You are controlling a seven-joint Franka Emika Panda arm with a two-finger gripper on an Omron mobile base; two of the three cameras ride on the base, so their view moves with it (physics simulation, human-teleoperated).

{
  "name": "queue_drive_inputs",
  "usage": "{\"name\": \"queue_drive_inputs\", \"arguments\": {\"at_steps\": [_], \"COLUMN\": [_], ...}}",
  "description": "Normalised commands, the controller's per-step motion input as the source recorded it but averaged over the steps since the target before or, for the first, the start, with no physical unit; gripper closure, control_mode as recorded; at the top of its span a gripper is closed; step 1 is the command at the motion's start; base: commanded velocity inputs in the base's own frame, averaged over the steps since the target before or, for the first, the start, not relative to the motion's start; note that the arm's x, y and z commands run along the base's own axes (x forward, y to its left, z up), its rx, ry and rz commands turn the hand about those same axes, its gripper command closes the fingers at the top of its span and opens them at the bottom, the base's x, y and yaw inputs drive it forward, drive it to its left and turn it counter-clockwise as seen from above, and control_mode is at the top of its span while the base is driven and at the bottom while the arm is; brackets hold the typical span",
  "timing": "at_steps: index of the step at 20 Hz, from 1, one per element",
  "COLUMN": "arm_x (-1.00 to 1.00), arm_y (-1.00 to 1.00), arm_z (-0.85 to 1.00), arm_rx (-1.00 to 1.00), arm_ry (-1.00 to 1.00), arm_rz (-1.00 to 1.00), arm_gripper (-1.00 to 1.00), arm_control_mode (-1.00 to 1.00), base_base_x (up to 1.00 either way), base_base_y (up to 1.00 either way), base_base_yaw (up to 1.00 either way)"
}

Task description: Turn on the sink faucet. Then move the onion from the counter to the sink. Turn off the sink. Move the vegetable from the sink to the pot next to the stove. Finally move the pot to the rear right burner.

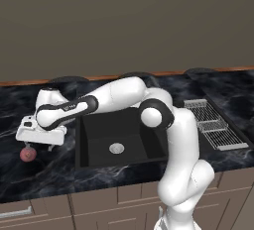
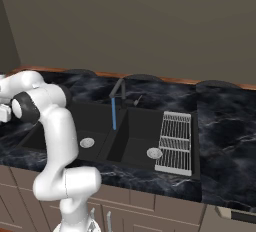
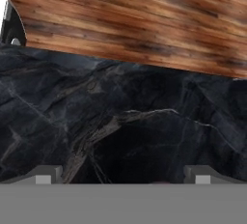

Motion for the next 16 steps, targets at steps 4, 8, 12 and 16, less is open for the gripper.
{"name": "queue_drive_inputs", "arguments": {"at_steps": [4, 8, 12, 16], "arm_x": [0.09, 0.07, 0.06, 0.06], "arm_y": [0.16, 0.12, 0.12, 0.04], "arm_z": [-0.04, -0.13, -0.1, -0.08], "arm_rx": [-0.02, -0.03, -0.03, -0.01], "arm_ry": [0.0, 0.0, 0.0, 0.0], "arm_rz": [-0.07, -0.06, -0.05, -0.03], "arm_gripper": [-1.0, -1.0, -1.0, -1.0], "arm_control_mode": [-1.0, -1.0, -1.0, -1.0], "base_base_x": [0.0, 0.0, 0.0, 0.0], "base_base_y": [0.0, 0.0, 0.0, 0.0], "base_base_yaw": [0.0, 0.0, 0.0, 0.0]}}
